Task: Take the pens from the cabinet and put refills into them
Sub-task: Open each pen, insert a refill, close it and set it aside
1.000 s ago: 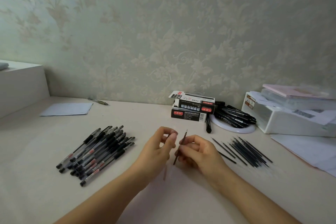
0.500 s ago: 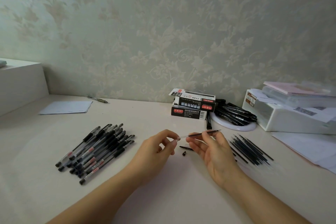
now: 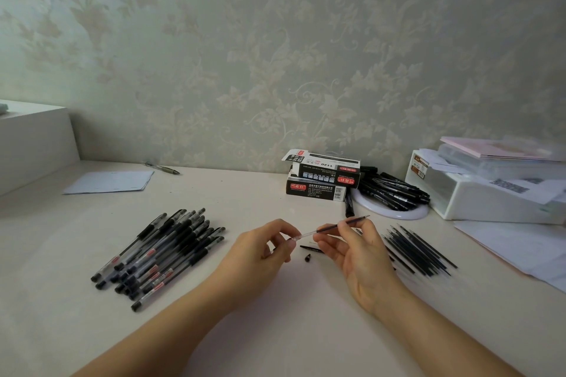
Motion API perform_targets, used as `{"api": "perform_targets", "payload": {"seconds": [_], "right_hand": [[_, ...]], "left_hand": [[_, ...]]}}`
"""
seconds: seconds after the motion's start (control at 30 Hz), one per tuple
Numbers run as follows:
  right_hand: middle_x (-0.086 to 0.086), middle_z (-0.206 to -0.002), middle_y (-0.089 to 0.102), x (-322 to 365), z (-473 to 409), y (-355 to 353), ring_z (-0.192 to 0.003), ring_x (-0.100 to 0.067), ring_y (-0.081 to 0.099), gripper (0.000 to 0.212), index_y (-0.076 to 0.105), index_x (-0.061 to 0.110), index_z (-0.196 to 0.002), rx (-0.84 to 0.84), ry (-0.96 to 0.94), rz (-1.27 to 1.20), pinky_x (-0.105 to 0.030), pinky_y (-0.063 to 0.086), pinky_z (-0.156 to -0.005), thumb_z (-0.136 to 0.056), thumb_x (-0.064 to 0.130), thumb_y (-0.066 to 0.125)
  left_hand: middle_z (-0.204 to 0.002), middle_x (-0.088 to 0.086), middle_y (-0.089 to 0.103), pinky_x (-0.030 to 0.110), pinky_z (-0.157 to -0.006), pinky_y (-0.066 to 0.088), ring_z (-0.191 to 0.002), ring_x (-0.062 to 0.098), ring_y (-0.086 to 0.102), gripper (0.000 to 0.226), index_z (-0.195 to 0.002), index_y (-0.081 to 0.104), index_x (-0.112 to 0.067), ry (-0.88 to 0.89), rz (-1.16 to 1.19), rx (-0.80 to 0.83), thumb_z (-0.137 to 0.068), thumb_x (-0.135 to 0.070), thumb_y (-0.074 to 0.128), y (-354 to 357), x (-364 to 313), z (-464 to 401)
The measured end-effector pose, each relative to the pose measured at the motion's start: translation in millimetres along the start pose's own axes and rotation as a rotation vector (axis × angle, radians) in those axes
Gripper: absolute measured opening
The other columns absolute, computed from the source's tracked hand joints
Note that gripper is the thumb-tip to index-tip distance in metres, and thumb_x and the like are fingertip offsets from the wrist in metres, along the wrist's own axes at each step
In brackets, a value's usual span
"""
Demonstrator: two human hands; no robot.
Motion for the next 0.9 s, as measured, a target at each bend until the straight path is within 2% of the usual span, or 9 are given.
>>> {"api": "perform_targets", "payload": {"seconds": [0.4, 0.53, 0.67, 0.73, 0.83, 0.9], "right_hand": [[-0.019, -0.086, 0.072, 1, 2, 2, -0.079, -0.029, 0.073, 0.001, 0.046, 0.009, -0.101, 0.026, 0.008, 0.012, -0.027, 0.059, -0.065, -0.102, 0.010, 0.047], [-0.015, -0.087, 0.072, 0, 4, 9, -0.080, -0.026, 0.072, 0.004, 0.055, 0.008, -0.093, 0.130, -0.035, 0.177, -0.026, 0.057, -0.069, -0.097, 0.008, 0.056], [-0.004, -0.087, 0.071, -1, 8, 20, -0.073, -0.016, 0.067, 0.002, 0.071, 0.020, -0.086, 0.249, -0.093, 0.511, -0.020, 0.052, -0.068, -0.087, 0.018, 0.073], [0.001, -0.089, 0.070, -1, 9, 20, -0.070, -0.011, 0.065, 0.011, 0.071, 0.024, -0.093, 0.234, -0.094, 0.520, -0.017, 0.049, -0.065, -0.084, 0.027, 0.076], [0.007, -0.090, 0.068, 0, 8, 14, -0.068, -0.006, 0.064, 0.026, 0.064, 0.034, -0.104, 0.149, -0.101, 0.507, -0.020, 0.048, -0.066, -0.082, 0.036, 0.077], [0.003, -0.093, 0.067, 1, 9, 14, -0.068, -0.006, 0.062, 0.023, 0.063, 0.037, -0.106, 0.149, -0.113, 0.520, -0.023, 0.048, -0.069, -0.085, 0.037, 0.073]], "left_hand": [[-0.076, -0.012, 0.064, 0.020, -0.050, 0.038, -0.052, 0.010, 0.043, 0.011, -0.096, 0.059, -0.043, 0.017, 0.007, 0.014, -0.095, -0.033, 0.053, 1, 1, -1], [-0.076, -0.014, 0.063, 0.014, -0.050, 0.036, -0.050, 0.006, 0.043, 0.013, -0.097, 0.057, -0.044, 0.048, -0.059, 0.034, -0.095, -0.032, 0.053, 4, 0, 0], [-0.076, -0.013, 0.062, 0.015, -0.049, 0.035, -0.047, 0.007, 0.041, 0.010, -0.095, 0.057, -0.041, 0.075, -0.044, 0.024, -0.094, -0.032, 0.053, 5, -4, 1], [-0.077, -0.013, 0.062, 0.016, -0.049, 0.035, -0.048, 0.008, 0.040, 0.011, -0.096, 0.057, -0.042, 0.068, -0.022, 0.004, -0.095, -0.032, 0.053, 2, -4, 1], [-0.078, -0.011, 0.062, 0.016, -0.047, 0.035, -0.050, 0.011, 0.042, 0.013, -0.100, 0.057, -0.044, 0.047, 0.032, -0.028, -0.095, -0.032, 0.053, -3, -3, 1], [-0.078, -0.011, 0.062, 0.016, -0.047, 0.036, -0.051, 0.011, 0.043, 0.014, -0.102, 0.056, -0.044, 0.043, 0.041, -0.031, -0.095, -0.033, 0.053, -4, -2, 1]]}}
Point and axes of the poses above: each hand's wrist, its own z-axis away from the middle knuckle, its own y-axis out of the palm, x = y × z, the point moved 6 cm from there along -z, towards the middle knuckle
